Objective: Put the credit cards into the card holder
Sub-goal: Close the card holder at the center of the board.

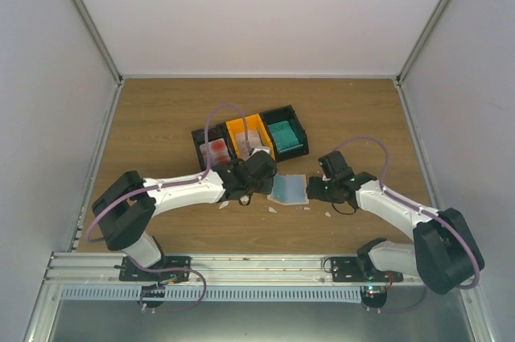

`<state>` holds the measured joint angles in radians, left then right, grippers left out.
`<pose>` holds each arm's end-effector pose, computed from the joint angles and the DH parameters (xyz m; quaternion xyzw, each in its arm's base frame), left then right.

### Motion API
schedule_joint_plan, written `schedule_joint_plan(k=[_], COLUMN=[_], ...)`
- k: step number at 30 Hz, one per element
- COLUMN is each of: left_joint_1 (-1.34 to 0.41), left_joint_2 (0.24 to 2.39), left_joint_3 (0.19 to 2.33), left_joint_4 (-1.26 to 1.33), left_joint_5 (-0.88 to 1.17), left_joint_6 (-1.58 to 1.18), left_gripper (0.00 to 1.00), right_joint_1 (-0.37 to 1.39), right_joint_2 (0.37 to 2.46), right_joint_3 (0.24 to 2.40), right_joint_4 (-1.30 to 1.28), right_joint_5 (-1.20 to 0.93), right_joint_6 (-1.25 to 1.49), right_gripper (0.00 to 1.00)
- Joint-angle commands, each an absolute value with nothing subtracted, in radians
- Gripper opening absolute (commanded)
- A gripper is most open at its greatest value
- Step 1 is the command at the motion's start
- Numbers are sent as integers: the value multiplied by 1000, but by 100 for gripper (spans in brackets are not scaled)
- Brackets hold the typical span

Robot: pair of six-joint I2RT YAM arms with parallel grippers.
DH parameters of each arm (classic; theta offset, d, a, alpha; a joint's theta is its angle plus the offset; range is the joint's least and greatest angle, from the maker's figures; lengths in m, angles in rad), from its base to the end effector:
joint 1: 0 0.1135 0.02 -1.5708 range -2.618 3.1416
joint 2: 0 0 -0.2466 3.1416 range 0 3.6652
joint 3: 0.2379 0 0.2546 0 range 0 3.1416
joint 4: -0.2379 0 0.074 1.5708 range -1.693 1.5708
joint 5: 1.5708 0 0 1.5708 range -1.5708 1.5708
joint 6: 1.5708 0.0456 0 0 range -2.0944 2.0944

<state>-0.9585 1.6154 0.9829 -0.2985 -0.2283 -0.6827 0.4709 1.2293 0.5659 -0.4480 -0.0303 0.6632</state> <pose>0.2020 -0.2696 0.1670 0.0942 0.9391 -0.1548 0.2921 0.1975 0.1021 0.1336 0.0900 0.9695 0.1347 0.1841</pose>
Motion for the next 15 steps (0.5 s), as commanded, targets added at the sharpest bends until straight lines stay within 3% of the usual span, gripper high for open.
schedule_joint_plan(k=[1,6,15], left_joint_1=[-956,-951,-951], left_joint_2=[1559,1550,1595], left_joint_3=[1012,1027,1059], left_joint_4=[-297,-254,-197], left_joint_5=[-250,-165,-56], left_joint_6=[-637,-610,-609], left_gripper=[0,1,3], right_joint_1=[466,465,465], right_joint_2=[1232,1252,1337], right_joint_3=[546,528,541], right_joint_4=[-449,-401,-377], right_joint_5=[-42,-142,-136], right_joint_6=[656,649,650], right_gripper=[59,50,22])
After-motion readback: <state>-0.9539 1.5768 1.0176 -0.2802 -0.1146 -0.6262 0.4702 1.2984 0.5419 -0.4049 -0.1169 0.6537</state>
